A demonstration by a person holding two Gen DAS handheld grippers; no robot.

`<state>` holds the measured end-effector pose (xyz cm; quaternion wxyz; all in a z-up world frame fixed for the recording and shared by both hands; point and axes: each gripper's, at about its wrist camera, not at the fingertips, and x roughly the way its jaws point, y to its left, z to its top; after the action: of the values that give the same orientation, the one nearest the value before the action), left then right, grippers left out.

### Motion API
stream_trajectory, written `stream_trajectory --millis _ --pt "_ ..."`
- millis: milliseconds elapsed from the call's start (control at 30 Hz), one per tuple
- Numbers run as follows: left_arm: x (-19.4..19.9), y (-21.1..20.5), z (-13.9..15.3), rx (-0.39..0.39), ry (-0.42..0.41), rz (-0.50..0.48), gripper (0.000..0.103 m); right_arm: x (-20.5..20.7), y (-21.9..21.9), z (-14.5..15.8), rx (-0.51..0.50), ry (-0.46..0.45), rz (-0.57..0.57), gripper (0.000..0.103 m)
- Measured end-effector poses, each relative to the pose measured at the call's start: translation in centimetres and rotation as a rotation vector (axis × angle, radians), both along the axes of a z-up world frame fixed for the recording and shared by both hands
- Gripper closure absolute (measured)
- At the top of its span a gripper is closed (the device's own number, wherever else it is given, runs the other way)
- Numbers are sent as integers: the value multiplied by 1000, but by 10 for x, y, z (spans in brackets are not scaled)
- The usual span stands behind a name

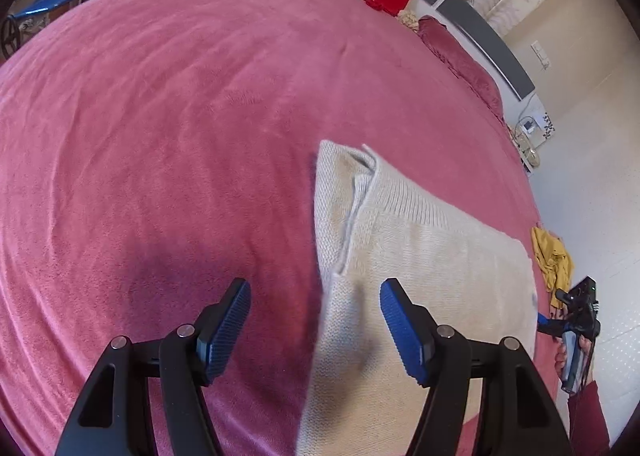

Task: Fold clothes
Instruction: 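Grasp the cream sweater's edge with the right gripper while the left gripper grasps it too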

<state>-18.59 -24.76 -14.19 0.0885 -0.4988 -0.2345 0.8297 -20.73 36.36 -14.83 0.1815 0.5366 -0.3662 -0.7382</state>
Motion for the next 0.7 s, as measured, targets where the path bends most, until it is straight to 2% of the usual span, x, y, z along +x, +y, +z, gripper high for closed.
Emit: stream_trajectory --millis 133,200,233,267,333,400,533,600,667,700 --pt "-4 -4 -8 8 -19 -1 34 -3 -7 -5 -6 20 64 1" --pt "-5 -5 -9 15 -19 5 34 -5 -9 -7 21 19 68 11" --pt "-6 -4 -8 14 -18 1 34 -5 -10 -8 41 17 70 25" --pt "-7 -4 -7 12 -18 -3 34 -4 -10 -8 74 12 72 47" --pt "-8 -3 -4 10 -16 -11 34 -4 -13 -6 131 1 91 80" --pt "-9 -2 -2 8 -15 -18 34 -3 -15 -4 152 3 107 80" --pt "-15 -6 3 36 -16 -22 34 -5 -7 -7 59 3 85 74" --pt "-22 -8 0 43 -32 -27 34 -3 -3 -12 25 3 77 66" --pt "-27 -8 -3 50 -51 -37 34 -2 -1 -16 -25 13 74 50" --pt "-30 -7 -3 58 -57 -43 34 -3 -1 -17 -49 24 75 46"
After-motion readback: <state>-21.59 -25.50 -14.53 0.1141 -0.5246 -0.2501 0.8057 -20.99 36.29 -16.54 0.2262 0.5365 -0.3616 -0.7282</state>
